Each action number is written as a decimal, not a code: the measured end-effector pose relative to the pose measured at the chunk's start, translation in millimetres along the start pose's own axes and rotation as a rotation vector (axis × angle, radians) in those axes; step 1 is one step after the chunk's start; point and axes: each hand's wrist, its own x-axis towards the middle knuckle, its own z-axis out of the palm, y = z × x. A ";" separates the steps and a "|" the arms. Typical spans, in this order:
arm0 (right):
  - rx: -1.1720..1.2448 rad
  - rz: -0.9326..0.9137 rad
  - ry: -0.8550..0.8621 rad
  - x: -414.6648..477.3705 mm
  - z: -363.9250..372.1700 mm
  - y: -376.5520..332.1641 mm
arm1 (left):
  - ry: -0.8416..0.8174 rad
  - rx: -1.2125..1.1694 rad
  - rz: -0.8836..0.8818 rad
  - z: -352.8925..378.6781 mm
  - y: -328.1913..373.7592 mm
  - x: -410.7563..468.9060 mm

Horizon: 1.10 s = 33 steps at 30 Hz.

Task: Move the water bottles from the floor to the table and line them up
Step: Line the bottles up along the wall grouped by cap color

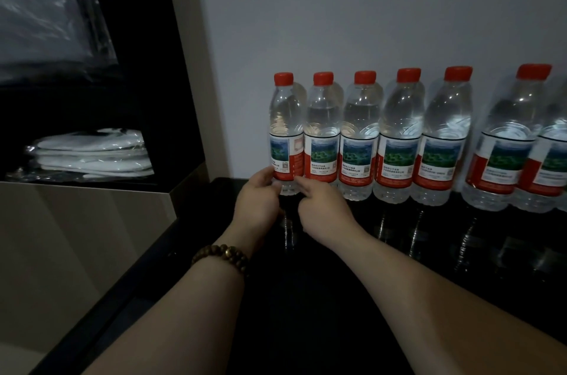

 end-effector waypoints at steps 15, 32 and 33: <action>0.083 0.040 0.034 -2.9 0.9 -5.8 | 0.119 0.019 -0.020 -3.3 -1.1 -1.3; 0.084 0.034 0.047 -9.4 -1.9 -13.2 | 0.050 -0.019 -0.012 -1.1 3.9 -5.5; 0.092 0.033 0.047 -9.5 -2.3 -13.5 | 0.015 -0.023 -0.019 -0.7 4.2 -5.1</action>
